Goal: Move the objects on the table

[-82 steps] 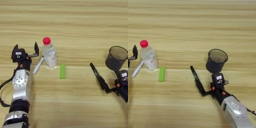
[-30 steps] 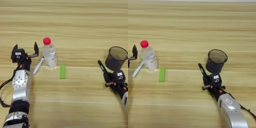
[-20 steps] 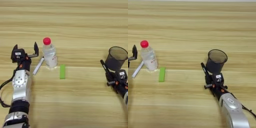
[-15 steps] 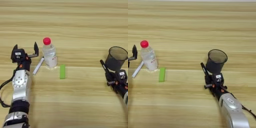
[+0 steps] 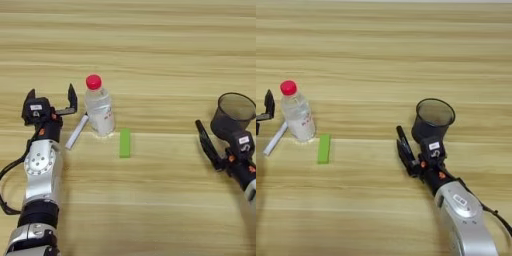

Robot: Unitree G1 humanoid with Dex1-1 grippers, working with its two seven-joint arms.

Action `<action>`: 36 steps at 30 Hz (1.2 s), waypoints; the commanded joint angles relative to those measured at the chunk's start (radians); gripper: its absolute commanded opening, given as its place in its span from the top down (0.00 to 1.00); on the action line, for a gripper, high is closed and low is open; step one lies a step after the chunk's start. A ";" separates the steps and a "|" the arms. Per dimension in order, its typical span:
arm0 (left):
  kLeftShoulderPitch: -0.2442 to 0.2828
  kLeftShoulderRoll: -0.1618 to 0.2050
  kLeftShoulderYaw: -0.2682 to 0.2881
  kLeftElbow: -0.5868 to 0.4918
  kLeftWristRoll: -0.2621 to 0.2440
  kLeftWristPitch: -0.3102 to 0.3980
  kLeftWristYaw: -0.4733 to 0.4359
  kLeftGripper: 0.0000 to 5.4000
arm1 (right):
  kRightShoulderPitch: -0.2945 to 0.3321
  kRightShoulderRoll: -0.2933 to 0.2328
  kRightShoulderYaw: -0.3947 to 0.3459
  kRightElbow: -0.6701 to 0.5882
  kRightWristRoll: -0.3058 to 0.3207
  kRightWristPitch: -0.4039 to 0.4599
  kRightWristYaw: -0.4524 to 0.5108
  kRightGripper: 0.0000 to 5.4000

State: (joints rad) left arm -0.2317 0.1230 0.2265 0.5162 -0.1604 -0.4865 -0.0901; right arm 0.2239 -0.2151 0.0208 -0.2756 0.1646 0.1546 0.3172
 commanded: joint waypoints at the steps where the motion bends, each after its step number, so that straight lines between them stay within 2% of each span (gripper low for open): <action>1: -0.002 -0.003 0.000 0.000 0.004 0.004 0.007 0.00 | 0.002 0.002 0.018 -0.010 -0.005 -0.013 0.010 0.30; 13: 0.004 0.001 0.000 -0.009 0.005 0.007 0.005 0.00 | -0.010 0.006 0.039 -0.008 -0.011 -0.018 0.004 0.00; 26: 0.093 0.017 -0.010 -0.124 0.009 0.049 -0.015 0.00 | 0.001 -0.009 0.045 -0.031 -0.016 -0.066 0.022 0.00; 33: 0.187 0.038 -0.008 -0.234 0.000 0.104 -0.036 0.00 | 0.084 -0.084 0.013 -0.114 0.026 0.004 0.079 0.00; 36: 0.231 0.048 0.000 -0.300 -0.013 0.144 -0.047 0.00 | 0.105 -0.115 -0.049 -0.130 0.081 0.057 0.097 0.00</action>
State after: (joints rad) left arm -0.0323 0.1517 0.2215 0.2654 -0.1641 -0.3808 -0.1256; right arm 0.3135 -0.3016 0.0231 -0.3877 0.2111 0.1698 0.4041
